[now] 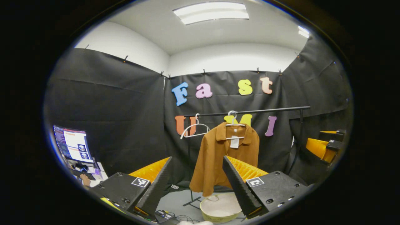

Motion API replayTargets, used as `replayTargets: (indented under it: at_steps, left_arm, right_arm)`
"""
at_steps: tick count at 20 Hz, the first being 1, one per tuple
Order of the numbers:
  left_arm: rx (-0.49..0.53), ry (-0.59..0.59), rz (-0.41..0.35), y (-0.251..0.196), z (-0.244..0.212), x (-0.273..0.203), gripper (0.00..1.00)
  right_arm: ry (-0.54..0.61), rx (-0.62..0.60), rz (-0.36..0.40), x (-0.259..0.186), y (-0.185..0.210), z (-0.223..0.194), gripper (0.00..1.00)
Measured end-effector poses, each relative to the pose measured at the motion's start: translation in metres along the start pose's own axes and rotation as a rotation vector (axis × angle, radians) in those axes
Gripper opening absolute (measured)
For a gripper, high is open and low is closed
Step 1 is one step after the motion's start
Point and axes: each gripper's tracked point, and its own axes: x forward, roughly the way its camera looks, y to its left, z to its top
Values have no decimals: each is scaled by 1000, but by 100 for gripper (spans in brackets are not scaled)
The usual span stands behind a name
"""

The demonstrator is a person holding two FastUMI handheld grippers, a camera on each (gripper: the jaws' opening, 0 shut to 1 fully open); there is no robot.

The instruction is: Grasp the clothes on the hanger with both hands and then place them into the laundry hamper below.

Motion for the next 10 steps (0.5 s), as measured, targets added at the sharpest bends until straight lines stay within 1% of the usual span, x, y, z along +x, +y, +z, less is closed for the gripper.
replayTargets:
  at_steps: [4, 6, 7, 8, 10]
  left_arm:
    - [-2, 15, -2, -1, -15, 8, 100]
    - [-15, 36, -7, -5, -31, 16, 97]
    - [-14, 52, -11, -8, -40, 22, 100]
    - [-11, 63, -8, -10, -48, 29, 100]
    - [-6, 91, -15, -18, -64, 47, 100]
  right_arm:
    - [33, -12, -8, 8, -3, -16, 99]
    - [63, -6, -5, 18, -4, -29, 99]
    - [82, -5, -5, 25, -5, -37, 99]
    - [100, -8, -4, 32, -7, -45, 100]
    - [126, -11, -6, 48, -12, -58, 99]
